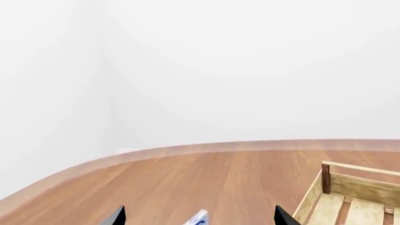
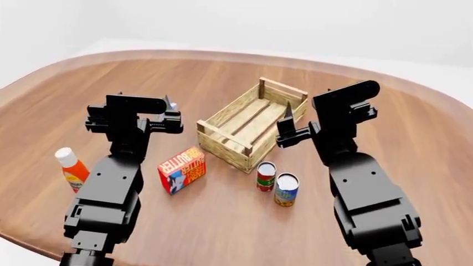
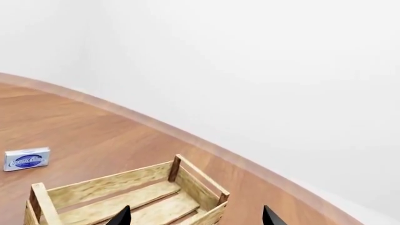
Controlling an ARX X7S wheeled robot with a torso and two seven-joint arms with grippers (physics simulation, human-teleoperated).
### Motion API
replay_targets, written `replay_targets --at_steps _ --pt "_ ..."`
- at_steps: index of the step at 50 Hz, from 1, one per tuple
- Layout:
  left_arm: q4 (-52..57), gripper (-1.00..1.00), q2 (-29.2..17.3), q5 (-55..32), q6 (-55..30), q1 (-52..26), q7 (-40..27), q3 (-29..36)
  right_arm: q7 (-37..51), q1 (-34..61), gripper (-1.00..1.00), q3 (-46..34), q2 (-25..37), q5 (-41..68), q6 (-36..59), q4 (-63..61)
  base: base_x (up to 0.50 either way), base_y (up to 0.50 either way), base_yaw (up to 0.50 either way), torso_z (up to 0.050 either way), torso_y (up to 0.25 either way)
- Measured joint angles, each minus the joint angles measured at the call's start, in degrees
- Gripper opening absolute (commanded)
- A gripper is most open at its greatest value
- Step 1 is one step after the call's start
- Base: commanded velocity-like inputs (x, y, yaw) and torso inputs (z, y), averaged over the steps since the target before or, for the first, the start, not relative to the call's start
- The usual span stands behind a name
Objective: Pick up the ketchup, and put it in the wooden tray.
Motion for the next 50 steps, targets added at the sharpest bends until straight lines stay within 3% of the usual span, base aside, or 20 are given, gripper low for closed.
replay_targets --at_steps 50 --pt "-1.0 1.0 -1.0 -0.8 0.8 0.0 -0.5 0.8 0.6 0.5 1.0 -0.9 -0.1 1.2 -1.1 1.5 0.2 0.04 0.0 0.0 0.001"
